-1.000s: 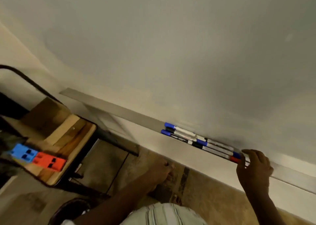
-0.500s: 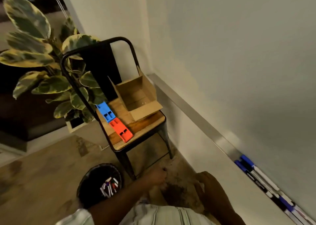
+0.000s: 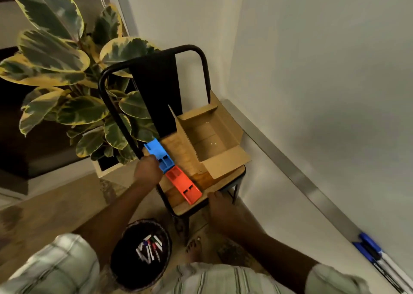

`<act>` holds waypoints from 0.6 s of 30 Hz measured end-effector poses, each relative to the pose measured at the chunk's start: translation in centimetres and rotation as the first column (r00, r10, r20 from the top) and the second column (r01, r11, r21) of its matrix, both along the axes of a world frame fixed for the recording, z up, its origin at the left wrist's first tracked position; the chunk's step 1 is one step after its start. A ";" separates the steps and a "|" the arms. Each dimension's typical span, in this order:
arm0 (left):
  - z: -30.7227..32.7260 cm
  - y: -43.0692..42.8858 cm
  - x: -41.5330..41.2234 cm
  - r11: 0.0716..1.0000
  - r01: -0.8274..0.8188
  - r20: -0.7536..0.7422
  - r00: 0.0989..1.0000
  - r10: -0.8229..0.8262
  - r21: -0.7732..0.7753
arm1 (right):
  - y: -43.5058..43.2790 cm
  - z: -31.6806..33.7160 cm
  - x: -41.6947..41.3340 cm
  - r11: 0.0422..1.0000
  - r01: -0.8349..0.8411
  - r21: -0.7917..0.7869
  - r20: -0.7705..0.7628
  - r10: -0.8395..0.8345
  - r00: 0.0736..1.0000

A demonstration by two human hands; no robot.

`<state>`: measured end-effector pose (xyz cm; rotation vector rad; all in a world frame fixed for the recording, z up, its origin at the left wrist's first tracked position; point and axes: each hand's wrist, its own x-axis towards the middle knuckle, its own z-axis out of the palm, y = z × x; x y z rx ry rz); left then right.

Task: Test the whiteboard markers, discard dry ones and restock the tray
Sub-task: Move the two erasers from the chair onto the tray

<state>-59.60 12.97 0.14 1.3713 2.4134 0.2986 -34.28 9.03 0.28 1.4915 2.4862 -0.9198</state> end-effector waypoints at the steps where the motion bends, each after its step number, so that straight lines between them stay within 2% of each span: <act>1: -0.2 0.6 -0.7 0.999 0.039 -0.035 0.999 -0.038 0.029 | 0.4 0.2 -1.2 1.000 -0.015 0.000 -0.011 0.015 1.000; 3: -0.7 2.1 -2.2 0.985 0.169 -0.096 0.981 -0.170 -0.012 | 1.5 0.0 -3.1 0.998 -0.057 0.000 0.050 0.057 0.997; 5: -1.5 3.5 -3.6 0.939 0.312 -0.212 0.917 -0.338 -0.147 | 2.2 0.1 -4.2 0.995 -0.103 -0.008 0.116 0.104 0.988; 7: -2.0 4.2 -4.2 0.890 0.394 -0.259 0.856 -0.446 -0.232 | 2.8 -0.1 -5.2 0.991 -0.134 0.004 0.134 0.132 0.982; 10: -2.5 4.7 -4.7 0.835 0.465 -0.283 0.792 -0.541 -0.293 | 3.7 -1.4 -6.5 0.999 -0.010 -0.039 0.111 0.015 0.994; 18: -4.4 5.5 -5.9 0.833 0.458 -0.247 0.808 -0.536 -0.310 | 4.1 -3.7 -10.4 0.997 -0.057 0.048 0.206 0.046 0.977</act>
